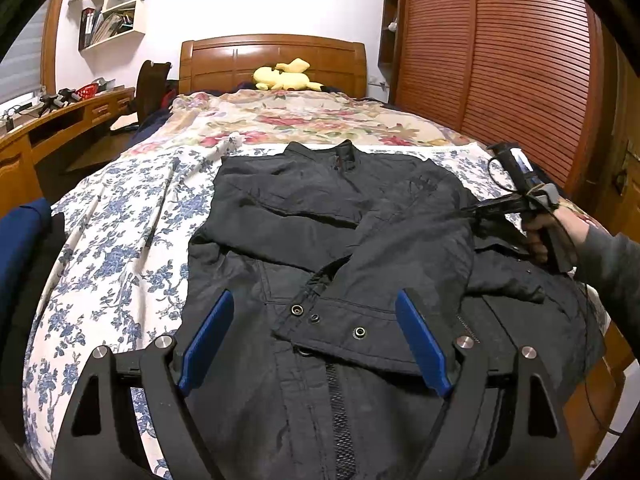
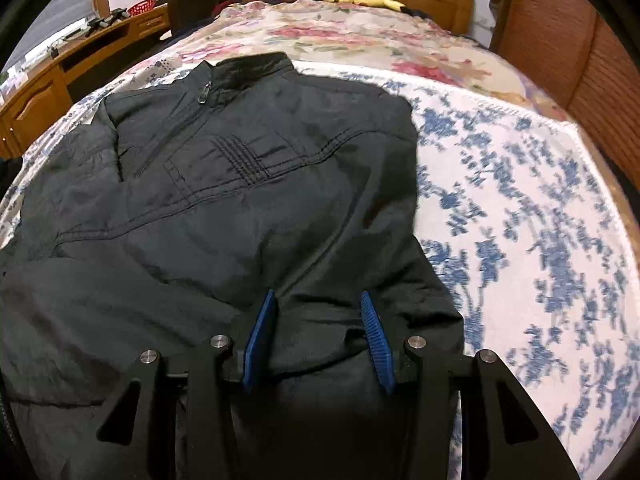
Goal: Fold large clothes
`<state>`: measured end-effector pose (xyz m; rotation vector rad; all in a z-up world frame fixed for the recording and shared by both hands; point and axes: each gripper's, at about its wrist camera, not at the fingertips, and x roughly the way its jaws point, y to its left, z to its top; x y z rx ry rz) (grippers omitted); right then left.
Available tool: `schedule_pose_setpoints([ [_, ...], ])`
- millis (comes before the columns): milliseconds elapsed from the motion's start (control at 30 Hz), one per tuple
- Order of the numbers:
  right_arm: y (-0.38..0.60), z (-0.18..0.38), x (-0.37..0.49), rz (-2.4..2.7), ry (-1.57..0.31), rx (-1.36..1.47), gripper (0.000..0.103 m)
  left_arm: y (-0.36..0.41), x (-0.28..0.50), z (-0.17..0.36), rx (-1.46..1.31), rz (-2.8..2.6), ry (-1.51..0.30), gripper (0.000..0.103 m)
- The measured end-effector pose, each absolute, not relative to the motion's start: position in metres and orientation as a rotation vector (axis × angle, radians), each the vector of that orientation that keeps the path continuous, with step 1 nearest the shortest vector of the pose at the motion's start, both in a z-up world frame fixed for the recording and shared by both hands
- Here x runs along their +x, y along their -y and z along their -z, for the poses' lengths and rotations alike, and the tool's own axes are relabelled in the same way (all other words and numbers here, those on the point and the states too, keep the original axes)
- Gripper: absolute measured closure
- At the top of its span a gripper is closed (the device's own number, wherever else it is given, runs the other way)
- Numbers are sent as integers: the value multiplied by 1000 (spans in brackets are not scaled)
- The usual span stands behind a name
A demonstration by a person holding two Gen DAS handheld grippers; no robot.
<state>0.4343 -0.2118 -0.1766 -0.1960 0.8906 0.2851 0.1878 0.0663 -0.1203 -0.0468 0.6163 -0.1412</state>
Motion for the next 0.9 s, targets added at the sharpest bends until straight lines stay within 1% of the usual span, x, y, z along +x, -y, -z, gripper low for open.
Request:
schedule_pose_setpoints([
  [233,230,147,354,-344,-829,-198,57,-62,179,113,-24,137,-618,19],
  [500,263,149,254,-363,-815,-187,57,-54,169,111,-9,147,-642,19],
  [900,292,143,181,-317,-827,-161,57,-47,152,110,1,141,-681,19],
])
